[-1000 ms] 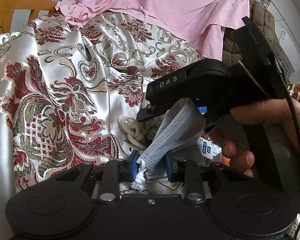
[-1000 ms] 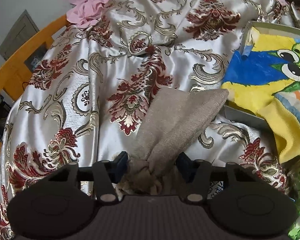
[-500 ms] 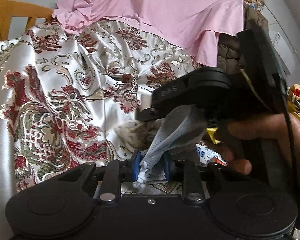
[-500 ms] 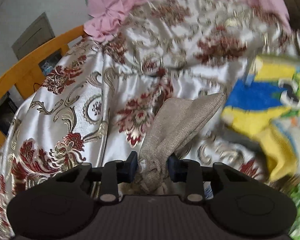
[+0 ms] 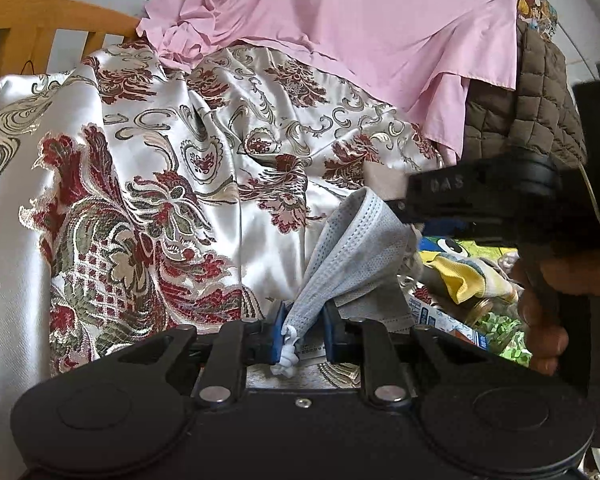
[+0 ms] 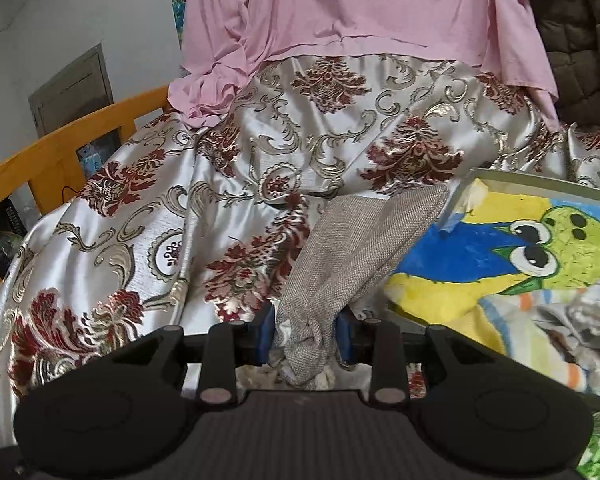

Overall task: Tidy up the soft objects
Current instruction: 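Lift the grey mask and beige pouch and carry both over the tray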

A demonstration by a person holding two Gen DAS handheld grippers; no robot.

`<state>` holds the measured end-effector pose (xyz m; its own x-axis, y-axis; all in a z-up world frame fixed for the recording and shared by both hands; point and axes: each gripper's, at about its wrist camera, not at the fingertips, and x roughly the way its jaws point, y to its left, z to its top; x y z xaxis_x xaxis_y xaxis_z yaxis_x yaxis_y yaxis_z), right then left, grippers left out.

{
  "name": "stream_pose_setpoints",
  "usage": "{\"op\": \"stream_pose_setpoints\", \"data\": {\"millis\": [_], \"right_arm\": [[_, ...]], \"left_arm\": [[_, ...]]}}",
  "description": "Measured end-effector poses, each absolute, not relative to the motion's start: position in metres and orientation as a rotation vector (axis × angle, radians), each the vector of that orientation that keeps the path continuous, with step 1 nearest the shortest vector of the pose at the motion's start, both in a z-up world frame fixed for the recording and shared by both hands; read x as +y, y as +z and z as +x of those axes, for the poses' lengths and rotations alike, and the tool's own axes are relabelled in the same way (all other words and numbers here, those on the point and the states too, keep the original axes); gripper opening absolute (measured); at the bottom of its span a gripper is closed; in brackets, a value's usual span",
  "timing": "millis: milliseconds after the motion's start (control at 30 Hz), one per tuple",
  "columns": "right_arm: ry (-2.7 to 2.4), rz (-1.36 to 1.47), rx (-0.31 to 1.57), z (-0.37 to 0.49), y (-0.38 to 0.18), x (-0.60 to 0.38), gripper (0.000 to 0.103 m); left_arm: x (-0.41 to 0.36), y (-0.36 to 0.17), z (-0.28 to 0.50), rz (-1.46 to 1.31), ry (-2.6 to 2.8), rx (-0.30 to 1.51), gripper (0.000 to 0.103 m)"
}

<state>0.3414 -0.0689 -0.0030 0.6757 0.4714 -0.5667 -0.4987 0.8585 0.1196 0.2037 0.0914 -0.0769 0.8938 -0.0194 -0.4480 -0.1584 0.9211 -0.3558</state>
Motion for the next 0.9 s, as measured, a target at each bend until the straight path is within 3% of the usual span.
{"op": "stream_pose_setpoints", "data": {"millis": [567, 900], "right_arm": [[0.538, -0.083, 0.534, 0.332, 0.023, -0.134, 0.035], [0.515, -0.075, 0.5, 0.349, 0.032, -0.184, 0.035]], "left_arm": [[0.079, -0.057, 0.21, -0.471, 0.099, 0.377, 0.02], [0.053, -0.033, 0.254, -0.549, 0.047, 0.331, 0.02]]}}
